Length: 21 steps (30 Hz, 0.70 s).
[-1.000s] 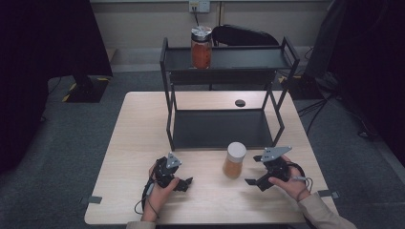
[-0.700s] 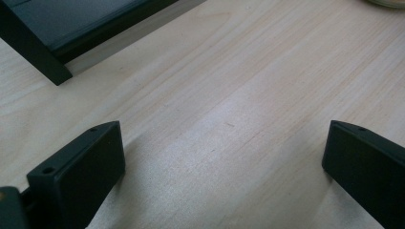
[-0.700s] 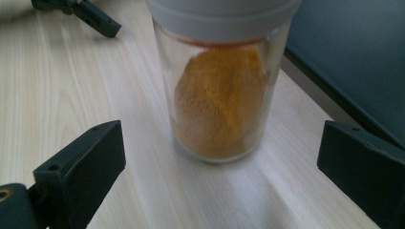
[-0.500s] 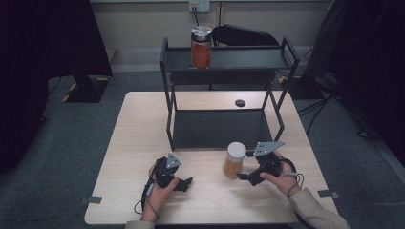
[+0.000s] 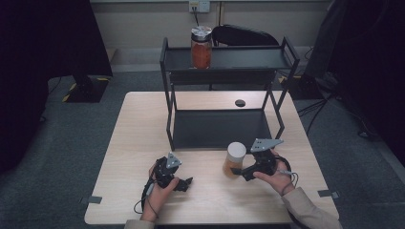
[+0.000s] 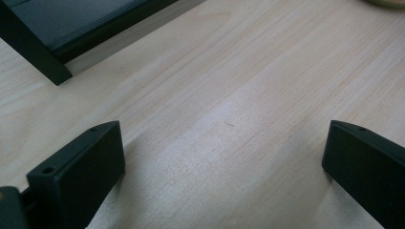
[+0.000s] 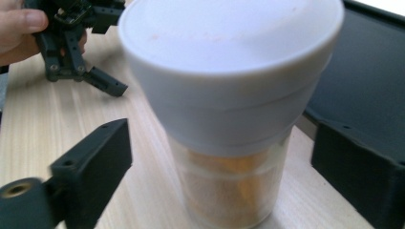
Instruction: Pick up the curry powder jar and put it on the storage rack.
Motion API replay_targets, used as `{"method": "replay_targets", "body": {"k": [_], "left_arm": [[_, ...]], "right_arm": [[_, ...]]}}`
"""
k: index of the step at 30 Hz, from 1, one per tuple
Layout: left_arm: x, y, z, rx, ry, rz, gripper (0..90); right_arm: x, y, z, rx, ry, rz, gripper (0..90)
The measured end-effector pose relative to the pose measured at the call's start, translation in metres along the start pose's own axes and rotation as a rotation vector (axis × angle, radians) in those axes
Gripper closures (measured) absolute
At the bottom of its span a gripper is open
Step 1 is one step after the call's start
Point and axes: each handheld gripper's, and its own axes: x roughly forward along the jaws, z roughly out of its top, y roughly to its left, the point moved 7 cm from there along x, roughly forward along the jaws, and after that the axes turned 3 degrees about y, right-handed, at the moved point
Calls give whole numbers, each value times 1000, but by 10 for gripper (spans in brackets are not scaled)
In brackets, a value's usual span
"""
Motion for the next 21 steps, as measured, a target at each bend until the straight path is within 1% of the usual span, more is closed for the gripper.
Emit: {"method": "replay_targets", "body": {"k": [2, 4, 8, 10, 13, 14, 15, 21], "left_arm": [[0, 0, 0, 0, 0, 0, 0], [0, 0, 0, 2, 0, 0, 0], [0, 0, 0, 2, 0, 0, 0], [0, 0, 0, 2, 1, -1, 0], [0, 0, 0, 2, 1, -1, 0], [0, 0, 0, 2, 1, -1, 0], [0, 0, 0, 2, 1, -1, 0], [0, 0, 0, 2, 1, -1, 0]], "right_arm": [[1, -1, -1, 10, -25, 9, 140], [3, -1, -2, 21, -45, 15, 172], [5, 0, -3, 15, -69, 4, 228], [5, -1, -4, 14, -81, 6, 252], [7, -1, -3, 0, -82, -3, 281], [7, -1, -2, -8, -89, 1, 297], [7, 0, -1, -17, -95, -6, 299], [7, 2, 5, -44, -78, -18, 334]]}}
